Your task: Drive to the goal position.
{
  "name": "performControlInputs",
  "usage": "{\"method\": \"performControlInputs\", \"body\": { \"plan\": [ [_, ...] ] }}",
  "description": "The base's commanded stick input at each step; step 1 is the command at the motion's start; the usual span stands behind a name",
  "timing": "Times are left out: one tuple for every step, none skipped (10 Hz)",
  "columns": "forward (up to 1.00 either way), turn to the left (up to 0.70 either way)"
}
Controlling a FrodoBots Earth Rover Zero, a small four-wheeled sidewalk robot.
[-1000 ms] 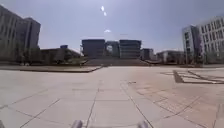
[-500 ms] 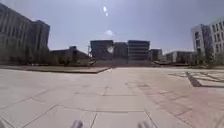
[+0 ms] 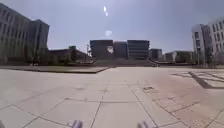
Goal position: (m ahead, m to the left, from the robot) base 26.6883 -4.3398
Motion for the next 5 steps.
{"method": "performControlInputs", "body": {
  "plan": [
    [0.85,0.18],
    [0.85,0.03],
    [0.85,0.00],
    [0.85,0.00],
    [0.85,0.00]
  ]
}}
